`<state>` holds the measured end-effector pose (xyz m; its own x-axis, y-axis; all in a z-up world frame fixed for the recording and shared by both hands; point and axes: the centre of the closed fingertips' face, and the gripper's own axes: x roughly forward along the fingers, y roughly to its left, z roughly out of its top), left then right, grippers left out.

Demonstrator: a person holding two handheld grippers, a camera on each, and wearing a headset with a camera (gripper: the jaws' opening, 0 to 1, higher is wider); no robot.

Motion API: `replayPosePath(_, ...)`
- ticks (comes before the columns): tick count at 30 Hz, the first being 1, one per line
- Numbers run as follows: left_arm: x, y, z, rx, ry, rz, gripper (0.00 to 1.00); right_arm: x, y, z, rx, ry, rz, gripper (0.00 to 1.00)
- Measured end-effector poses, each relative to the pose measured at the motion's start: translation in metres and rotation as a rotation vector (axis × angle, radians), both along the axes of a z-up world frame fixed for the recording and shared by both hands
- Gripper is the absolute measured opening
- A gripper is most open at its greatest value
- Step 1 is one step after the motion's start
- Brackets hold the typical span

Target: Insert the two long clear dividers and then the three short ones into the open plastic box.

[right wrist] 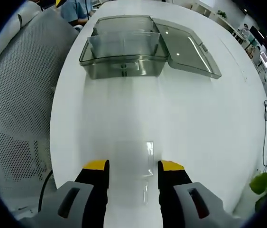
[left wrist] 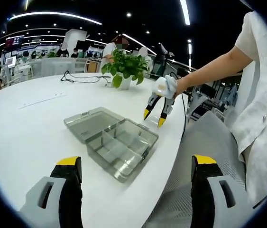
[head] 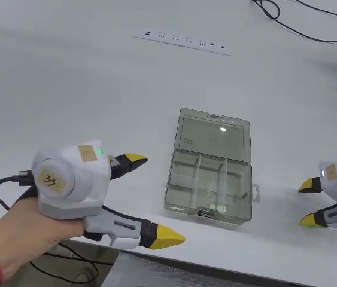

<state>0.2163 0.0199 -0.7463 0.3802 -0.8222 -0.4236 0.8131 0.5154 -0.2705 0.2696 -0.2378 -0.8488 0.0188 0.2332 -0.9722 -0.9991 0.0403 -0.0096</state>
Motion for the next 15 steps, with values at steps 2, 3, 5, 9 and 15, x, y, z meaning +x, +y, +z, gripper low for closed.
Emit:
replayPosePath(2,0.000,0.000,0.000,-0.001,0.000,0.001,0.98,0.000,-0.001,0.000,-0.005,0.000,0.003,0.40)
replayPosePath(3,0.000,0.000,0.000,-0.002,0.000,0.000,0.98,0.000,-0.001,0.000,-0.007,-0.001,0.004,0.37)
replayPosePath(5,0.000,0.000,0.000,-0.001,0.000,-0.002,0.98,0.001,-0.003,-0.001,-0.010,0.000,0.010,0.33)
replayPosePath(9,0.000,0.001,0.000,0.000,-0.001,-0.003,0.98,0.001,-0.003,0.001,-0.021,-0.025,0.016,0.33)
replayPosePath(15,0.000,-0.001,0.005,0.002,-0.011,-0.010,0.97,-0.005,0.012,0.024,0.018,-0.067,0.021,0.33)
